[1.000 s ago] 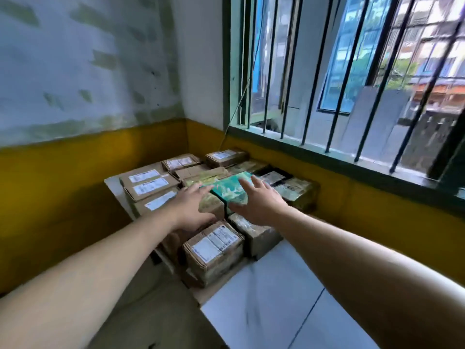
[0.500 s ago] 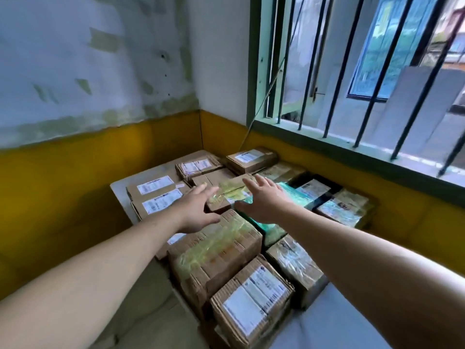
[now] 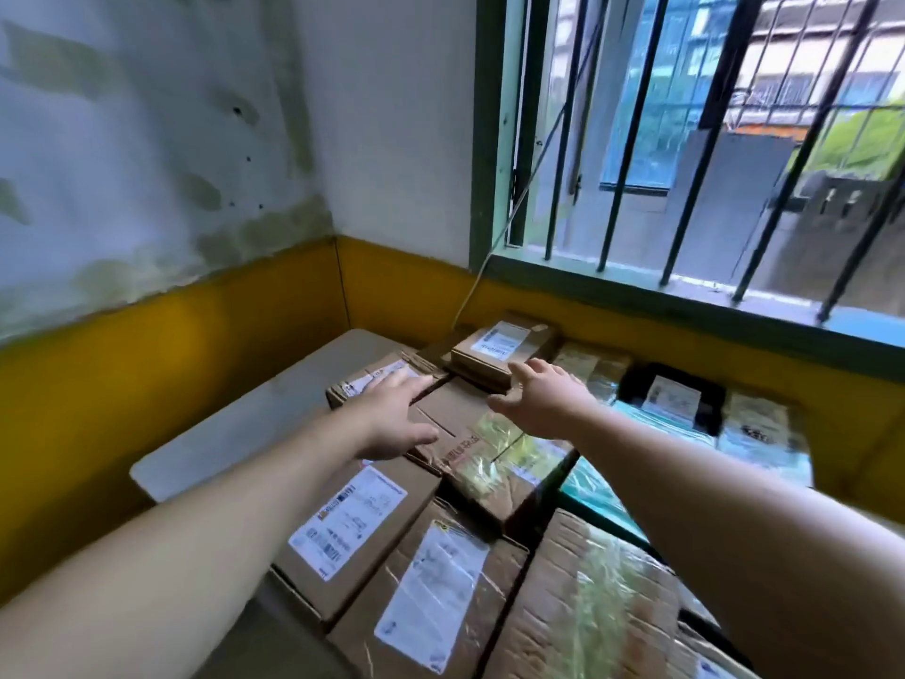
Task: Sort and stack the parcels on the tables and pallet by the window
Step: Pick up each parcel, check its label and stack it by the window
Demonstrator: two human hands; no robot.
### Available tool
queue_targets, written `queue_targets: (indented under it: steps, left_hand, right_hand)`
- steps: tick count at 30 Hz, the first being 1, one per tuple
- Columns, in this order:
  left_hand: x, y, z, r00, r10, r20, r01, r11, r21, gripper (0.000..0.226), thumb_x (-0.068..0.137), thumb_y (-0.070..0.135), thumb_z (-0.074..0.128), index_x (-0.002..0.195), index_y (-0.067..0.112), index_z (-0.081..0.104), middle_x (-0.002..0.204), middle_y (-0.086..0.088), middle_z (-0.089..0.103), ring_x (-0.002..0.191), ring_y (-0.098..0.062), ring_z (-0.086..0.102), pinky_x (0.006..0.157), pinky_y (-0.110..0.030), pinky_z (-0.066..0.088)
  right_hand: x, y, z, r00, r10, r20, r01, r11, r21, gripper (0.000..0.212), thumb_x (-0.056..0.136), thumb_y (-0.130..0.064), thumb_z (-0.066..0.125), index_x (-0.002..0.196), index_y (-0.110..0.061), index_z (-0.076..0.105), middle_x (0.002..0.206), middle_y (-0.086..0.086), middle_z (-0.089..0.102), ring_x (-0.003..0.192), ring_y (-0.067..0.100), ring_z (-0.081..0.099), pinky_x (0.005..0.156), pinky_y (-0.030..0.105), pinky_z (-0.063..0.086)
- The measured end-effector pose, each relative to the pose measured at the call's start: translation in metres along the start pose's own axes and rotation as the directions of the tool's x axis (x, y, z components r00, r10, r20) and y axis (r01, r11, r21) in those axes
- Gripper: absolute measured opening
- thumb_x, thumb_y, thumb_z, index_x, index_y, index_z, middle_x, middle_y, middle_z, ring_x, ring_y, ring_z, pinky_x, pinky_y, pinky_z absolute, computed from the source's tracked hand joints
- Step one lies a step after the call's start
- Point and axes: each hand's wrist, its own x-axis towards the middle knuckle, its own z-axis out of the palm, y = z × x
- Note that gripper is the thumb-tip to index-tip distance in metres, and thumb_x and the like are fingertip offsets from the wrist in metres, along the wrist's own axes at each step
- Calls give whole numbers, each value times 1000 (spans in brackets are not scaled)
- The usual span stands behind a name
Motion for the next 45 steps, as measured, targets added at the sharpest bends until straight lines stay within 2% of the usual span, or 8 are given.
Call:
queue_targets:
  steps: [4, 8, 19, 24, 30, 35, 39, 45]
  left_hand:
    - [51, -22, -17, 997, 70, 32, -71, 997, 41, 83, 85, 54, 61, 152, 36, 14, 162, 1, -1, 149, -23, 0, 120, -45, 11]
    - [107, -24, -19, 986, 147, 79, -152, 987, 61, 83, 85, 55, 60, 151, 39, 13, 162, 1, -2, 149, -22, -2, 120, -47, 12]
    - [262, -22, 0, 956, 228, 185, -249, 963, 103, 83, 86, 54, 60, 152, 35, 14, 162, -4, 1, 148, -28, 0, 118, -51, 14]
    - [319, -26, 20, 941, 262, 211, -284, 956, 77, 83, 84, 61, 57, 151, 38, 14, 162, -5, 4, 148, -28, 3, 118, -51, 15]
    - [353, -24, 52, 922, 279, 269, -286, 958, -11, 81, 86, 66, 48, 152, 38, 10, 161, -8, 8, 147, -32, 12, 119, -46, 17]
    - [361, -20, 62, 919, 300, 255, -276, 953, -126, 83, 84, 64, 52, 152, 37, 12, 157, -7, 17, 141, -29, 28, 117, -38, 23]
    - [357, -16, 55, 923, 322, 213, -277, 937, -214, 86, 84, 56, 61, 152, 31, 17, 150, -6, 25, 135, -24, 36, 113, -34, 29]
    - [338, -12, 22, 953, 297, 66, -263, 913, -310, 85, 84, 44, 69, 151, 22, 23, 145, -5, 25, 128, -19, 43, 107, -32, 34]
  right_hand:
    - [27, -10, -3, 993, 121, 1, -121, 993, 17, 79, 90, -72, 40, 154, -30, 25, 158, 5, 29, 144, 30, 28, 117, 45, 26]
    - [58, -6, -6, 981, 195, -8, -195, 981, -9, 78, 92, -71, 39, 156, -30, 20, 162, 7, 22, 147, 30, 23, 120, 44, 21]
    - [179, 28, 12, 953, 302, 31, -301, 953, -16, 81, 91, -71, 42, 156, -30, 19, 162, 8, 21, 147, 29, 22, 120, 45, 19]
    - [220, 42, 23, 930, 366, 28, -367, 930, 17, 79, 91, -69, 42, 156, -29, 20, 162, 9, 20, 148, 29, 20, 120, 45, 18]
    - [254, 57, 43, 871, 484, 81, -490, 867, 92, 84, 90, -72, 40, 158, -34, 9, 164, 16, 1, 150, 36, 9, 120, 52, 12]
    - [267, 63, 63, 843, 522, 134, -538, 820, 195, 83, 91, -72, 38, 157, -36, 4, 158, 17, 28, 147, 34, 23, 115, 43, 28]
    - [270, 65, 66, 848, 521, 97, -523, 792, 316, 81, 89, -70, 43, 156, -37, 12, 152, 12, 41, 139, 32, 37, 110, 40, 36]
    - [262, 39, 57, 884, 467, -26, -390, 767, 510, 82, 90, -61, 52, 157, -32, 14, 150, 10, 38, 137, 29, 38, 112, 42, 34]
